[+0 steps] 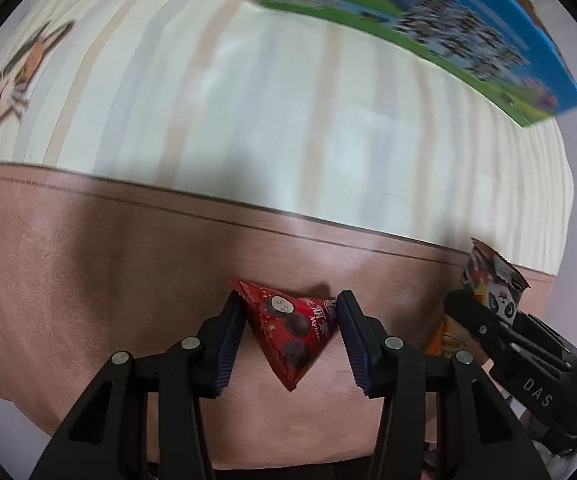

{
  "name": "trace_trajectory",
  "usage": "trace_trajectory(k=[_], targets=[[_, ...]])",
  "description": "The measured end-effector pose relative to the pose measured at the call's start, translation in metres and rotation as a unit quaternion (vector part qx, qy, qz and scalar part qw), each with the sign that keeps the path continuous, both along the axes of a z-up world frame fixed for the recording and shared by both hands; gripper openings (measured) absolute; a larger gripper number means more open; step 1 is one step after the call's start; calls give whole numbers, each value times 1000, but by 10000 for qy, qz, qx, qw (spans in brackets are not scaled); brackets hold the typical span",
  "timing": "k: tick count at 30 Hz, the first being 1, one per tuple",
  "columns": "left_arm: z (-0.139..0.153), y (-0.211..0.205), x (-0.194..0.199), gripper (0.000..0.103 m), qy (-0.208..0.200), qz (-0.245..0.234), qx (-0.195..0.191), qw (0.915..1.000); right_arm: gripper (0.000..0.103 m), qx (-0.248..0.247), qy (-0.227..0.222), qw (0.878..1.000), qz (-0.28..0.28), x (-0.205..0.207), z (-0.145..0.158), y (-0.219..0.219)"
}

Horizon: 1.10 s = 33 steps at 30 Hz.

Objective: Organize snacks
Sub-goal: 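Grasp the red triangle candy with the left tool while the right tool grasps the orange panda pack, then carry the red candy with the left tool into the box while the right tool carries the orange pack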

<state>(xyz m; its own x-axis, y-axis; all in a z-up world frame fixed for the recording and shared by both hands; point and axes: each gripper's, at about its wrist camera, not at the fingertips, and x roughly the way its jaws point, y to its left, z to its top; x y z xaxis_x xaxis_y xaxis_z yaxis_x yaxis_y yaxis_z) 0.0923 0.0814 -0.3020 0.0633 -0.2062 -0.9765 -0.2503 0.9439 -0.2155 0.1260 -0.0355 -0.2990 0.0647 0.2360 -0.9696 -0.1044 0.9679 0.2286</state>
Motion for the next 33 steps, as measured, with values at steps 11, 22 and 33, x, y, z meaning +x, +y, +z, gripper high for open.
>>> trace_trajectory(k=[11, 22, 33], targets=[[-42, -25, 16, 65, 467, -187, -570, 9971, 51, 75, 213, 9997, -40, 2, -10, -31], [-41, -22, -5, 38, 328, -59, -212, 9992, 50, 106, 128, 9999, 40, -2, -18, -28], [24, -28, -10, 38, -75, -32, -307, 9995, 49, 614, -205, 9979, 1, 4, 29, -35]])
